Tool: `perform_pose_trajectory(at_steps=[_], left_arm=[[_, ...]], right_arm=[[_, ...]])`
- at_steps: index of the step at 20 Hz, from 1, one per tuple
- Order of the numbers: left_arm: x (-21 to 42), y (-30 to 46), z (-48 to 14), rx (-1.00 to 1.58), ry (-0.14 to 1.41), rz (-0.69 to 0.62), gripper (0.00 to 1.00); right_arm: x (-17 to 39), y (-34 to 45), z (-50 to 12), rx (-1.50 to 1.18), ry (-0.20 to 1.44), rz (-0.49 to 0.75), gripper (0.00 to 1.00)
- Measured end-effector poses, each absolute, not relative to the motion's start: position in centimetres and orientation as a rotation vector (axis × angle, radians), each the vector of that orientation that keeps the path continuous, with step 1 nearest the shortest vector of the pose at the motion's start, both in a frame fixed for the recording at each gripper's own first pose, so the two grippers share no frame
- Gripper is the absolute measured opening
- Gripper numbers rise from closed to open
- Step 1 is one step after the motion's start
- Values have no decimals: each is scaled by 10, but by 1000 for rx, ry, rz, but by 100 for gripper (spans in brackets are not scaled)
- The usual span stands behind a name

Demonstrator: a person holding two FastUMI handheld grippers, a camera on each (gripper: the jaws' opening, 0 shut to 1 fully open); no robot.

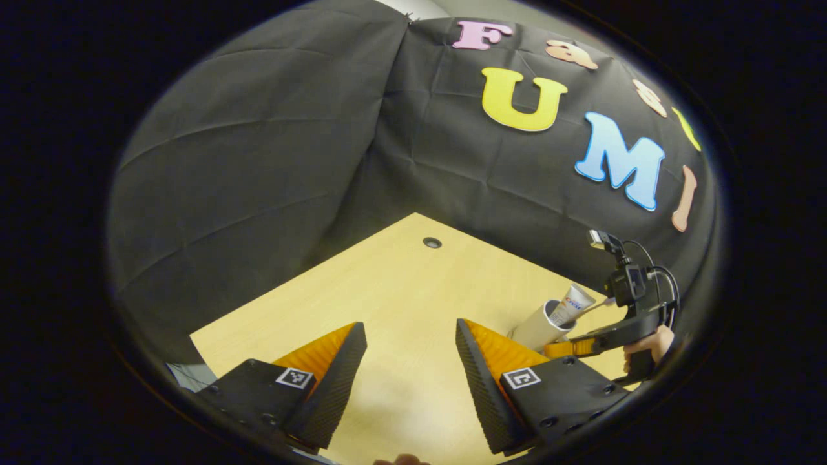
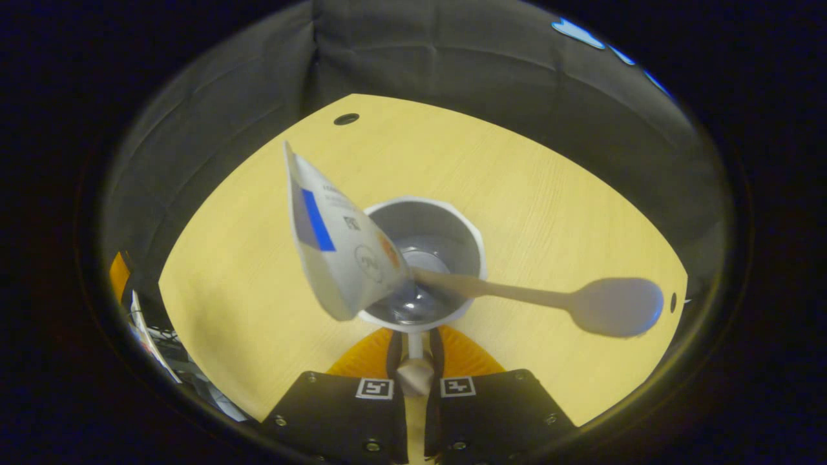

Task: Put the toothbrush and toothpaste on the desktop into the cup, then pick up the cup and place it on the coaster on the desktop.

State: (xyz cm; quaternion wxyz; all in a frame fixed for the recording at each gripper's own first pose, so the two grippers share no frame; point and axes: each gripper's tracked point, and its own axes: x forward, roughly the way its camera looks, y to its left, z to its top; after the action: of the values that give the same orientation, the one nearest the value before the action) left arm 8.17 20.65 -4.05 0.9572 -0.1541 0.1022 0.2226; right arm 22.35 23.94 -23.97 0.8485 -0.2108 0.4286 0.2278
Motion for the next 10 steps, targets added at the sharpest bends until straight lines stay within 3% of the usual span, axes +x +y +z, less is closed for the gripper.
perform_pose_trajectory(at_steps=[10], left_arm=[[84, 193, -37, -308, 203, 442, 91]], right_arm=[[225, 205, -242, -415, 927, 481, 23]])
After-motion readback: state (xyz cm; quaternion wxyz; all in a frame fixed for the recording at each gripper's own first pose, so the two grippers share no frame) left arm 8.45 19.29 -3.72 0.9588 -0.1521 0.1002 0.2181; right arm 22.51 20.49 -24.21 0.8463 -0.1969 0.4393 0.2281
